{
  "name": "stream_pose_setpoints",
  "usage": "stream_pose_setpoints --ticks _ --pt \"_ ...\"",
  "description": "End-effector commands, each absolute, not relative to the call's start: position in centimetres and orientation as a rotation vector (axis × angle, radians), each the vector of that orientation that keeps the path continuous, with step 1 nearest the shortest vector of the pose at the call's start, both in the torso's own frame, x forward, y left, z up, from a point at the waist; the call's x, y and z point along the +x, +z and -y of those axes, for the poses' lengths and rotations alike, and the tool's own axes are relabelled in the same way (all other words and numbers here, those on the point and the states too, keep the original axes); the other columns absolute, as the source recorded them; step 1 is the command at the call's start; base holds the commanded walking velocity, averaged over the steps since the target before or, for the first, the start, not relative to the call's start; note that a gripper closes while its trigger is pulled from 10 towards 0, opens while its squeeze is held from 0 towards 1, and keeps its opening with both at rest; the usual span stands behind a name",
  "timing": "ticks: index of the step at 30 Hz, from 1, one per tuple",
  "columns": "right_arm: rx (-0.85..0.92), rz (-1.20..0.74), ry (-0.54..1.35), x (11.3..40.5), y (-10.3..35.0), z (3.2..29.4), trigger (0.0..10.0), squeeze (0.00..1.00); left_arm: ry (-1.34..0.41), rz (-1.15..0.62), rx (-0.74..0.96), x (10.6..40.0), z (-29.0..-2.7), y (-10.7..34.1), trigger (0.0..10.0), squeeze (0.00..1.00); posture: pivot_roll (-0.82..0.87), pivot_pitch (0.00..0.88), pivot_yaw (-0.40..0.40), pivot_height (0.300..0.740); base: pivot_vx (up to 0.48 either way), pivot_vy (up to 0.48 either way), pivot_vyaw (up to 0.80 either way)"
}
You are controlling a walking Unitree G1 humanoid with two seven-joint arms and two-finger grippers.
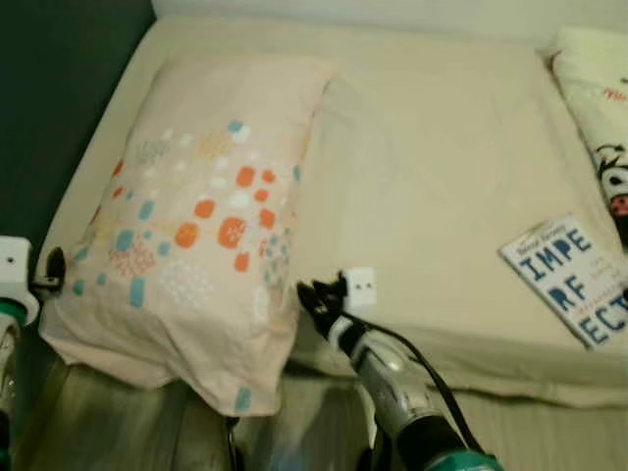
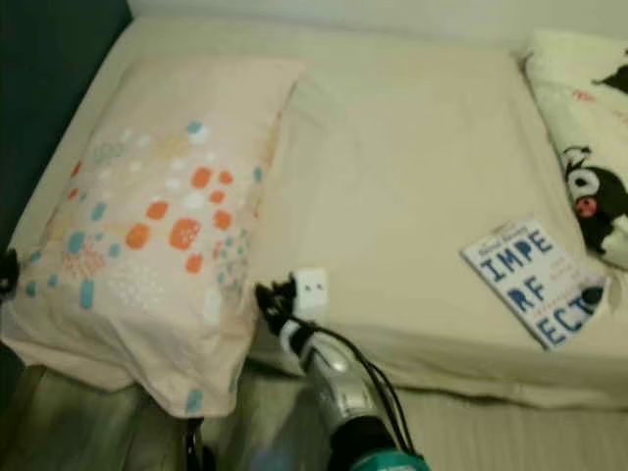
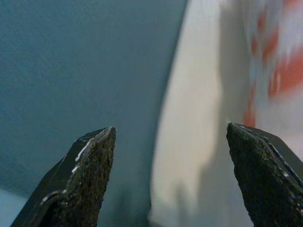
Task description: Clean up the room
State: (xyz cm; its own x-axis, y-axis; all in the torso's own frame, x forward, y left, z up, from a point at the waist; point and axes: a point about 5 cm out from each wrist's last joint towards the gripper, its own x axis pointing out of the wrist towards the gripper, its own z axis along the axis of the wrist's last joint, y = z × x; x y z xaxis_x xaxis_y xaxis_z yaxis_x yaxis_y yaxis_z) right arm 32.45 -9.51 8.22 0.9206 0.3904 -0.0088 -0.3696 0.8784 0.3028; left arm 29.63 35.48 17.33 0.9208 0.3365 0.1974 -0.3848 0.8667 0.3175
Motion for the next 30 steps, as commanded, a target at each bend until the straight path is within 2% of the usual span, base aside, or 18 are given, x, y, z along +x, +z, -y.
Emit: stream_pose_setpoints --ticks 1,3,7,11,13,15,18,19,21,24,30 --pt "0.320 -0.010 0.316 32.3 8.9 11.7 10.0 0.00 0.334 0.217 0.352 29.5 -34.0 18.3 10.0 0.00 0.19 0.123 0.002 0.571 0.000 0.000 0.00" --pt "0.289 0.081 0.230 31.8 10.3 14.7 10.0 0.00 0.250 0.348 0.308 29.3 -30.3 19.9 10.0 0.00 0.16 0.095 0.002 0.571 0.000 0.000 0.00" --pt "0.280 0.115 0.202 31.4 11.0 15.6 10.0 0.00 0.194 0.408 0.291 29.2 -28.4 20.8 10.0 0.00 0.15 0.088 -0.001 0.571 0.000 0.000 0.00" --pt "0.268 0.170 0.166 31.1 12.0 16.3 10.0 0.00 0.126 0.504 0.216 30.6 -25.6 23.1 10.0 0.00 0.14 0.065 -0.021 0.571 0.000 0.000 0.00" --pt "0.246 0.154 0.170 31.1 11.8 16.0 10.0 0.00 0.085 0.475 0.210 31.0 -24.8 22.6 10.0 0.00 0.14 0.059 -0.021 0.571 0.000 0.000 0.00" --pt "0.202 0.123 0.170 31.1 11.1 15.1 10.0 0.00 0.010 0.312 0.261 31.4 -22.9 19.0 10.0 0.00 0.12 0.043 -0.016 0.571 0.000 0.000 0.00" --pt "0.163 0.109 0.176 30.9 10.8 14.5 10.0 0.00 -0.022 0.218 0.268 30.9 -21.5 16.7 10.0 0.00 0.12 0.032 -0.022 0.571 0.000 0.000 0.00" --pt "0.163 0.109 0.176 30.9 10.8 14.5 10.0 0.00 -0.022 0.218 0.268 30.9 -21.5 16.7 10.0 0.00 0.12 0.032 -0.022 0.571 0.000 0.000 0.00" --pt "0.133 0.070 0.164 30.3 9.9 14.4 10.0 0.00 -0.048 0.170 0.273 30.6 -19.4 15.3 10.0 0.00 0.11 0.019 -0.035 0.571 0.000 0.000 0.00" --pt "0.160 0.047 0.130 29.9 9.3 14.8 10.0 0.00 -0.072 0.147 0.272 30.4 -18.0 14.4 10.0 0.00 0.11 0.005 -0.038 0.575 0.000 0.000 0.00" --pt "0.150 0.027 0.117 29.6 8.7 14.6 10.0 0.00 -0.064 0.113 0.273 30.1 -17.3 13.1 10.0 0.00 0.10 0.000 -0.042 0.590 0.000 0.000 0.00"
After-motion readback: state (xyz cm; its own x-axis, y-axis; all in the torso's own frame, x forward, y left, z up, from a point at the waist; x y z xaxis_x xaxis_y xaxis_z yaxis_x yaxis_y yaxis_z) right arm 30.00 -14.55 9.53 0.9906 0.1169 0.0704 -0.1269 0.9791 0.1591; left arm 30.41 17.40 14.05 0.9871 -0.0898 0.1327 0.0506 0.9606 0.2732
